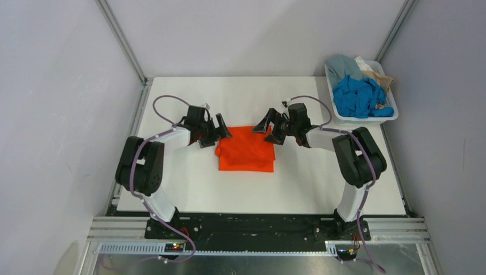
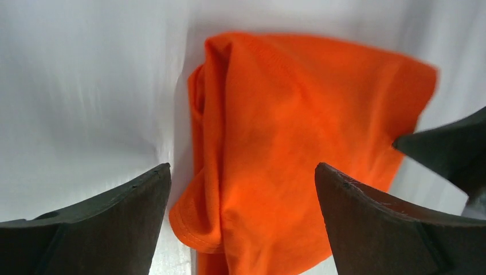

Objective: Fold and stack the t-shirts
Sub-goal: Put the neatly folded tshirt into the corner of the board with the left arm

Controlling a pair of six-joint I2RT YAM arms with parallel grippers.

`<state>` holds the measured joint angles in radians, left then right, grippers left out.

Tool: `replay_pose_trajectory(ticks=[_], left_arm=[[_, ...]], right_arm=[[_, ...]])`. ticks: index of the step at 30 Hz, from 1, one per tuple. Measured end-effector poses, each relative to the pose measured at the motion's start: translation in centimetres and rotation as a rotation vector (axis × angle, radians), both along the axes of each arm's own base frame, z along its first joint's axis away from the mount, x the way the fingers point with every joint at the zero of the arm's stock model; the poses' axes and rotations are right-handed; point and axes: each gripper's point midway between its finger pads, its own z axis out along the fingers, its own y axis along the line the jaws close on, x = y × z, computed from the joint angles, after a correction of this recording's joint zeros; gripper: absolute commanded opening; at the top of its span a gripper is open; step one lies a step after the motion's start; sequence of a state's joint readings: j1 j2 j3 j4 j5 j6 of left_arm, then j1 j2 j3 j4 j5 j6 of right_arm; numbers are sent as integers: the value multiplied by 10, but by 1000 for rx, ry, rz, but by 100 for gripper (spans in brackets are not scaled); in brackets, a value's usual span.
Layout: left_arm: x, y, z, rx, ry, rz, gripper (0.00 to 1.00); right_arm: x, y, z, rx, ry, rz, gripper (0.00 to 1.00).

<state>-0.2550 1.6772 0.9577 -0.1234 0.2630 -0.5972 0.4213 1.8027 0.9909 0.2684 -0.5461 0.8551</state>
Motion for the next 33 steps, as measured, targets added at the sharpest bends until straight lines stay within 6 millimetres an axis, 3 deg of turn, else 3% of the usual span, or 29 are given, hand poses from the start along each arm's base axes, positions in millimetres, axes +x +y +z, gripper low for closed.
replay_pose_trajectory(ticks=[3, 4, 7, 11, 14, 18, 22, 25, 28, 33], left_arm=[[-13, -3, -23, 19, 68, -21, 97], [-12, -6, -22, 13, 60, -28, 93], [-12, -13, -24, 17, 49, -46, 82], [-18, -29, -30, 32, 45, -98, 44], [-21, -33, -37, 46, 56, -100, 27], [-22, -30, -41, 69, 65, -86, 15], [-17, -24, -40, 109, 66, -66, 1], [-4, -14, -39, 161, 62, -48, 0], [16, 7, -37, 208, 56, -12, 0], [56, 65, -29, 268, 57, 94, 0]], right_arm=[[3, -6, -31, -36, 62, -18, 99], [4, -8, -39, -46, 77, -22, 100], [5, -9, -45, -50, 85, -21, 100], [8, -10, -44, -60, 72, -24, 99], [7, -11, -43, -69, 72, -27, 99], [2, -19, -22, -98, 45, -40, 99], [-5, -30, 25, -121, -46, -59, 99], [-13, -43, 58, -145, -119, -93, 100], [-24, -60, 79, -174, -182, -139, 99], [-41, -98, 81, -261, -204, -238, 99]])
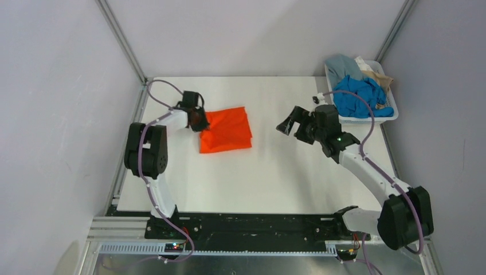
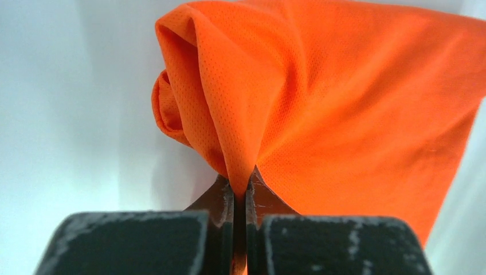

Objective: Fold and stack the t-shirts
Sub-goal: Put the neatly folded tshirt into the corner of the board with the left arm

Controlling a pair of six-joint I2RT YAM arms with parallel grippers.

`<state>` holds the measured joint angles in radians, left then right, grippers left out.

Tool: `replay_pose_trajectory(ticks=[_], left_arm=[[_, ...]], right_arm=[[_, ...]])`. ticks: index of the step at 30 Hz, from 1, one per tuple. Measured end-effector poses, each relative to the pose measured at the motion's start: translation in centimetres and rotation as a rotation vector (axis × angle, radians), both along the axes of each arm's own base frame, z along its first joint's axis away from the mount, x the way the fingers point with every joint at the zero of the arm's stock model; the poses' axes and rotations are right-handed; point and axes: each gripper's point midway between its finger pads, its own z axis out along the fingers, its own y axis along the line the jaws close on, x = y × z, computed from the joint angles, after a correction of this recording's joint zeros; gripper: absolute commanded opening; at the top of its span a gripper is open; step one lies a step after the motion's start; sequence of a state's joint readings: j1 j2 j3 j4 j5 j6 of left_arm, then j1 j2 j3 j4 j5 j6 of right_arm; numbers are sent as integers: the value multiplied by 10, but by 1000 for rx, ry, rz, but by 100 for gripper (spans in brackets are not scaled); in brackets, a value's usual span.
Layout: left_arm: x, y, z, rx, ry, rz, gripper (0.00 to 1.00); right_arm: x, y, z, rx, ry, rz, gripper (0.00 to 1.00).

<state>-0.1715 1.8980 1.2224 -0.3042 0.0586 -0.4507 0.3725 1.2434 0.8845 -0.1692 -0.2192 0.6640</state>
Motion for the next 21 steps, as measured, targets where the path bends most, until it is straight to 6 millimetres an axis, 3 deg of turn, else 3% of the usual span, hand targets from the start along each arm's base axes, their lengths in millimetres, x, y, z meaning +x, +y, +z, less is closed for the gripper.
replay_pose_trajectory(ticks=[6, 9, 12, 21], left_arm=[[55, 61, 43, 49, -47, -7, 0], [83, 84, 68, 126, -107, -66, 0], [103, 105, 79, 200, -135, -127, 0], [157, 194, 59, 319, -133, -194, 5]], right_arm=[[-14, -43, -16, -67, 17, -122, 100], [-20, -57, -19, -80, 28, -159, 99], [-27, -67, -14, -87, 20, -190, 99], [-63, -108, 40, -99, -155, -343, 99]])
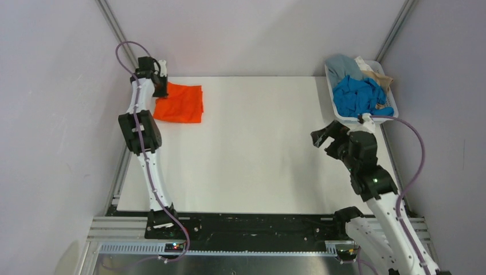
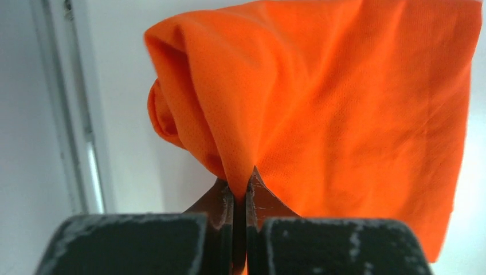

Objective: Fold and stack the t-shirts
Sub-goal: Put the neatly folded tshirt into the corner of the board with the left arm

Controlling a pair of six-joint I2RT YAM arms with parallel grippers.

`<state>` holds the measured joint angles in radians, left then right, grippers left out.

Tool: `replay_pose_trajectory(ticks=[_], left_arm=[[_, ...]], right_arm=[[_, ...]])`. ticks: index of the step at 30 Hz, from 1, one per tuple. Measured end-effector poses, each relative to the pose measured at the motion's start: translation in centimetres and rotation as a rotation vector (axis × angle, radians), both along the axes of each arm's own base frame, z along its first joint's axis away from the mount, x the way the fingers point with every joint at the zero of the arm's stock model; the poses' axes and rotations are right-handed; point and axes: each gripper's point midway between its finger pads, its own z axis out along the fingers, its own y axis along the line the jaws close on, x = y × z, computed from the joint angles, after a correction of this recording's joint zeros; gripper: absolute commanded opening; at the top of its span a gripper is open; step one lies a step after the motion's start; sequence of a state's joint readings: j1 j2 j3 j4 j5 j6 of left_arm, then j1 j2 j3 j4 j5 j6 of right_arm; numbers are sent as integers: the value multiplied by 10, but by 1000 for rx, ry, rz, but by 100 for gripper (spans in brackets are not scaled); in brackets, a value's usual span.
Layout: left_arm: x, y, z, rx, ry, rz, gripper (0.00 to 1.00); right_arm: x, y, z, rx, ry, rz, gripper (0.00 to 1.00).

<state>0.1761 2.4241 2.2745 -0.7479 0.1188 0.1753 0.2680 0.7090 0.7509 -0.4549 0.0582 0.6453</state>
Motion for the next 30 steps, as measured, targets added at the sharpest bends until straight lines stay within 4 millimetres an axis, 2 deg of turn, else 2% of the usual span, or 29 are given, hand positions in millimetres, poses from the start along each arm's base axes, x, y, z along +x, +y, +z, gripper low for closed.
replay_pose_trajectory(ticks=[2, 4, 6, 8, 11, 13, 14, 15, 16, 18, 19, 22, 24, 27, 30], left_arm=[[-5, 17, -5, 35, 25, -4, 7], [-11, 25, -6, 66, 47, -16, 13], [-12, 28, -5, 98, 55, -34, 29], [-10, 30, -2, 129, 55, -51, 35], [-2, 34, 4, 168, 38, -54, 37], [3, 38, 7, 193, 25, -42, 44], [7, 40, 8, 203, 17, -35, 56], [9, 43, 9, 213, 12, -27, 60], [10, 45, 10, 223, 10, -23, 74], [10, 50, 11, 240, 13, 2, 96], [9, 52, 12, 249, 15, 13, 99], [6, 58, 19, 266, 12, 68, 100], [2, 59, 34, 262, -5, 120, 100], [-18, 53, 71, 255, -38, 179, 100], [-40, 29, 119, 241, -107, 215, 100]], right_arm=[[-9, -13, 11, -9, -43, -50, 100], [-17, -23, 14, -22, -60, -91, 100], [-24, -33, 19, -31, -81, -132, 99], [-30, -42, 20, -43, -90, -169, 99], [-35, -50, 17, -61, -80, -203, 100], [-38, -53, 14, -69, -70, -214, 100], [-39, -54, 14, -73, -68, -219, 99], [-40, -55, 13, -74, -66, -222, 99], [-40, -55, 12, -76, -64, -224, 100], [-41, -56, 10, -80, -56, -224, 100], [-41, -56, 10, -82, -53, -224, 99], [-40, -56, 7, -88, -40, -224, 99], [-39, -56, 4, -95, -27, -223, 99], [-36, -55, -1, -104, -4, -220, 99], [-34, -53, -7, -113, 22, -213, 99]])
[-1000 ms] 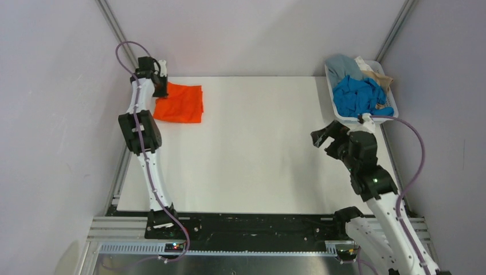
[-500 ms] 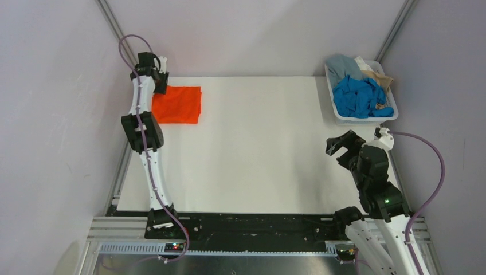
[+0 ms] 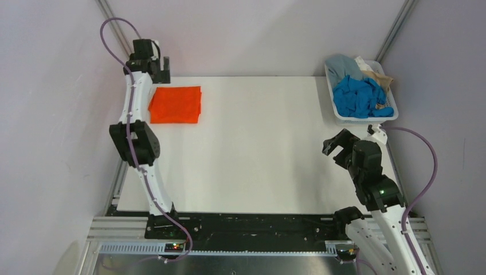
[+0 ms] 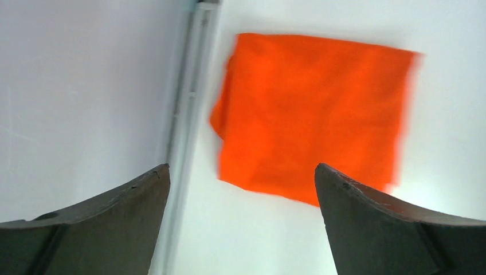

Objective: Fold and stack the t-shirts
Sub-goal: Reset both arms

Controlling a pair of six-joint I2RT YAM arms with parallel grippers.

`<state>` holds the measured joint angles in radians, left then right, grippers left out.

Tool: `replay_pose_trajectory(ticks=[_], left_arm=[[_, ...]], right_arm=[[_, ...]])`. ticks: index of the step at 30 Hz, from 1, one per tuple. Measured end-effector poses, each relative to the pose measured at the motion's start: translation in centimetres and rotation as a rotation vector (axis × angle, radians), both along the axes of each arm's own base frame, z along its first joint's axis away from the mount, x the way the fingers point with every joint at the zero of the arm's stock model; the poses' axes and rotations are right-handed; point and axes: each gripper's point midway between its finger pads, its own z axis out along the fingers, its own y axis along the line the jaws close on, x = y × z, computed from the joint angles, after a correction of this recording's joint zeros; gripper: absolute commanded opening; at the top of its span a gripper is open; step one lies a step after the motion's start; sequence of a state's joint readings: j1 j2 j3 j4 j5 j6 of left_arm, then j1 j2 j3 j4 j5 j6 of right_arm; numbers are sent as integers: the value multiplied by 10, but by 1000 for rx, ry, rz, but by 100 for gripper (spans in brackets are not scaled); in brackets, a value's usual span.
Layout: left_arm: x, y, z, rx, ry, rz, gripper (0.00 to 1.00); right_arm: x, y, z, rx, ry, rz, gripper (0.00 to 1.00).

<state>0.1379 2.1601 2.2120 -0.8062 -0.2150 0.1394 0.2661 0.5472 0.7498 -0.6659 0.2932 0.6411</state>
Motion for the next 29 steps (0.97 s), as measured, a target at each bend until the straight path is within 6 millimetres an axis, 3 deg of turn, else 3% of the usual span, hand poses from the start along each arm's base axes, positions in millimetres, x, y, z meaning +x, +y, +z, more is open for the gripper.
replay_pose_trajectory(ticks=[3, 6, 9, 11, 15, 18, 22, 29], left_arm=[[-19, -59, 41, -88, -98, -52, 100], [-44, -122, 55, -228, -161, -124, 100], [-95, -171, 32, -335, -162, -159, 100], [-146, -189, -1, -391, -127, -147, 100], [-248, -203, -75, -467, -103, -97, 100], [-288, -204, -105, -509, -108, -74, 100], [-308, -195, -116, -544, -167, -44, 100], [-309, -191, -86, -598, -342, -56, 100]], right_arm=[[0, 3, -8, -7, 37, 21, 99], [-1, 9, -16, -3, 58, 51, 100], [-5, 13, -32, 2, 89, 82, 100], [-10, 16, -49, 1, 116, 102, 100], [-19, 18, -82, 3, 155, 124, 99], [-24, 19, -103, 7, 176, 137, 99], [-26, 18, -111, 5, 178, 135, 99], [-19, 11, -97, 2, 101, 93, 99]])
